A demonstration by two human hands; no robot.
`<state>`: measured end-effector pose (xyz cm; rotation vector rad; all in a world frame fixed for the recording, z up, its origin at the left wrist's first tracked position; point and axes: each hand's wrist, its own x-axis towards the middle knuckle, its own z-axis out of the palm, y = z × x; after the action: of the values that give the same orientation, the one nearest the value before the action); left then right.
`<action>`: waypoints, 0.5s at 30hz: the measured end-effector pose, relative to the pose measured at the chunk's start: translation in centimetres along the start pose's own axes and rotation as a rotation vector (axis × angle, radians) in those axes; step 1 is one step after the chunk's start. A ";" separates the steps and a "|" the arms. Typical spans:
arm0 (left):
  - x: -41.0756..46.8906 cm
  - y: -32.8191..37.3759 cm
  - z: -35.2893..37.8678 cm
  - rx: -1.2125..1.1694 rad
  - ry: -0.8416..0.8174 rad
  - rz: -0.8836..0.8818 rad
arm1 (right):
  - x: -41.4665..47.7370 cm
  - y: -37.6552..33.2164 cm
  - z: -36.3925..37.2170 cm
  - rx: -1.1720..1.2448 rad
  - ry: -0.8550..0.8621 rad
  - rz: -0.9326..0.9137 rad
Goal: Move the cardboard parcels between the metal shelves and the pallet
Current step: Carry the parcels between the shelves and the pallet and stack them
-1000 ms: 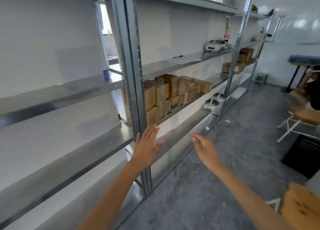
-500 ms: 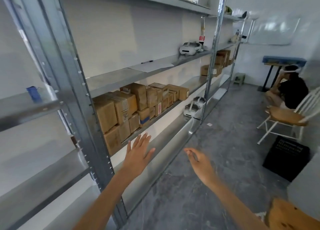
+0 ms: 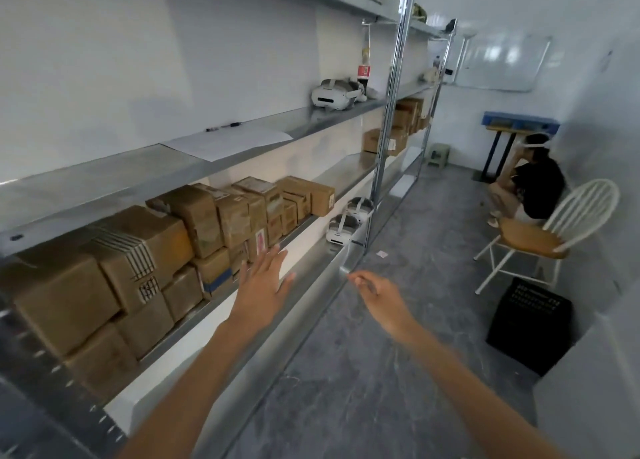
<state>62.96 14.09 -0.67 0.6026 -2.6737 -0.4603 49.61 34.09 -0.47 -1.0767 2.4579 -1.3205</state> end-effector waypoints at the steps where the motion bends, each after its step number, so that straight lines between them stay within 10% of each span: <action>1: 1.2 0.3 0.5 0.008 -0.002 0.008 | 1.1 0.8 -0.3 -0.005 -0.004 0.001; 15: 14.7 0.5 4.9 0.002 0.087 -0.335 | 22.3 8.7 -2.3 -0.013 -0.281 -0.109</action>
<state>48.39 8.86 -0.77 1.0529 -2.4975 -0.5061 27.77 24.13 -1.56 -1.3168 2.2333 -1.0946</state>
